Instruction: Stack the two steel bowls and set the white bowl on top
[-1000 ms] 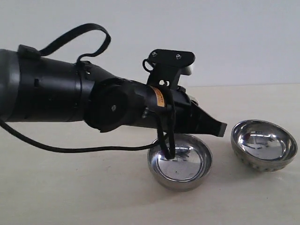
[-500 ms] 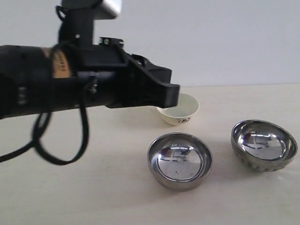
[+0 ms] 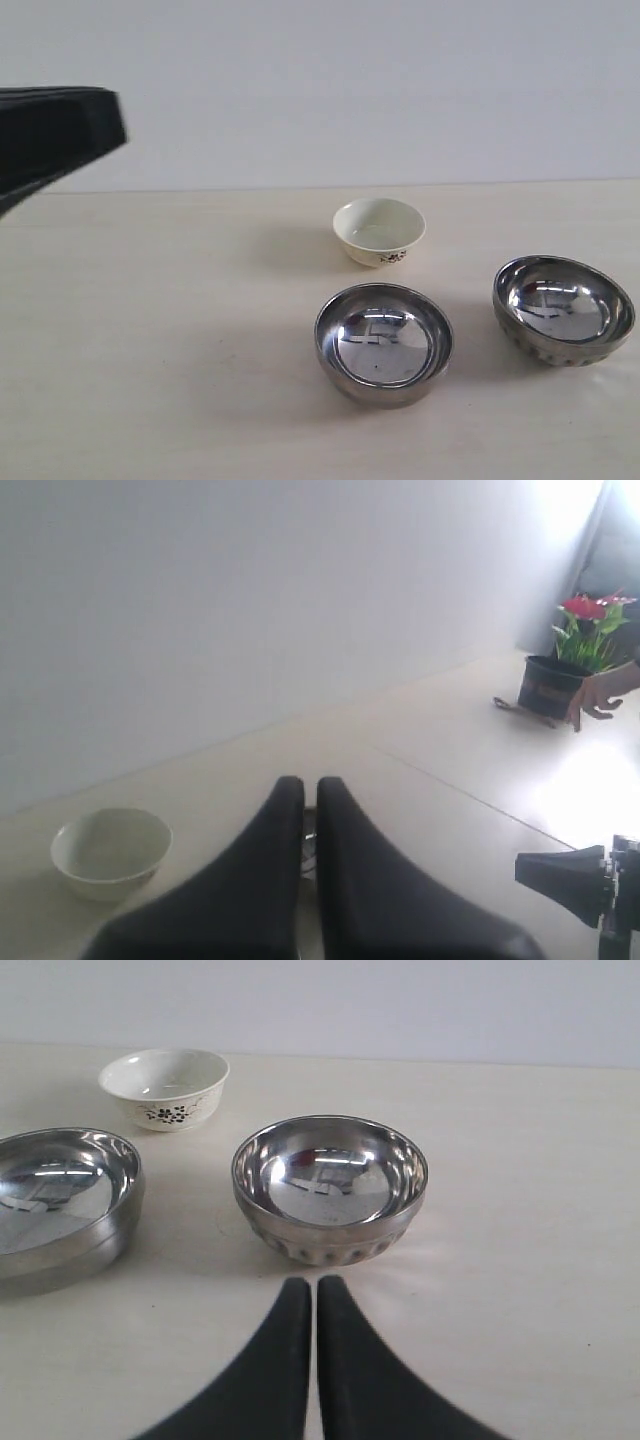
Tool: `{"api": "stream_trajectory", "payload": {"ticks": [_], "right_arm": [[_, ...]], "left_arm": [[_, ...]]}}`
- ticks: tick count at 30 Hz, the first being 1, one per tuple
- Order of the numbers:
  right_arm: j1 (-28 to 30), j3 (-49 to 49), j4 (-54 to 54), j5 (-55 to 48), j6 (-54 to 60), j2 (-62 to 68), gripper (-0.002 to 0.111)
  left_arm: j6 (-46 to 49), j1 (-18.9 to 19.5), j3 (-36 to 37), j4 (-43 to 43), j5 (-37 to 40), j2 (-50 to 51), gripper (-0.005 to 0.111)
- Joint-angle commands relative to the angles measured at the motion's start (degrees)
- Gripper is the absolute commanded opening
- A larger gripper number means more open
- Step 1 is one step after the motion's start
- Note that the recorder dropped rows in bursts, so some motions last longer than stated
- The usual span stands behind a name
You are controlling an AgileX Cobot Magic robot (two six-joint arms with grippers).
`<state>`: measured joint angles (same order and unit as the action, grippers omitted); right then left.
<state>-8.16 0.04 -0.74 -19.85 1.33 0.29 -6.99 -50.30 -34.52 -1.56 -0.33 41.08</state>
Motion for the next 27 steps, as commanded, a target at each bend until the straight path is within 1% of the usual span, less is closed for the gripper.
{"api": "stream_trajectory", "payload": {"ticks": [1,7,12,22,27], "right_arm": [[0.2,0.0,0.0,0.3,0.1,-0.3,0.0],[0.2,0.0,0.0,0.3,0.1,-0.3,0.0],[0.2,0.0,0.0,0.3,0.1,-0.3,0.0],[0.2,0.0,0.0,0.4,0.1,-0.3,0.0],[0.2,0.0,0.0,0.5,0.1,-0.3,0.0]], "left_arm": [[2.4,-0.3,3.3,-0.1,3.2,-11.5,0.004],[5.4,-0.3,6.3,-0.1,7.4,-27.8,0.004],[5.5,-0.2,7.4,-0.1,11.2,-40.3,0.004],[5.6,-0.2,6.2,1.1,21.8,-41.1,0.004],[5.6,-0.2,6.2,1.1,22.8,-41.1,0.004]]}}
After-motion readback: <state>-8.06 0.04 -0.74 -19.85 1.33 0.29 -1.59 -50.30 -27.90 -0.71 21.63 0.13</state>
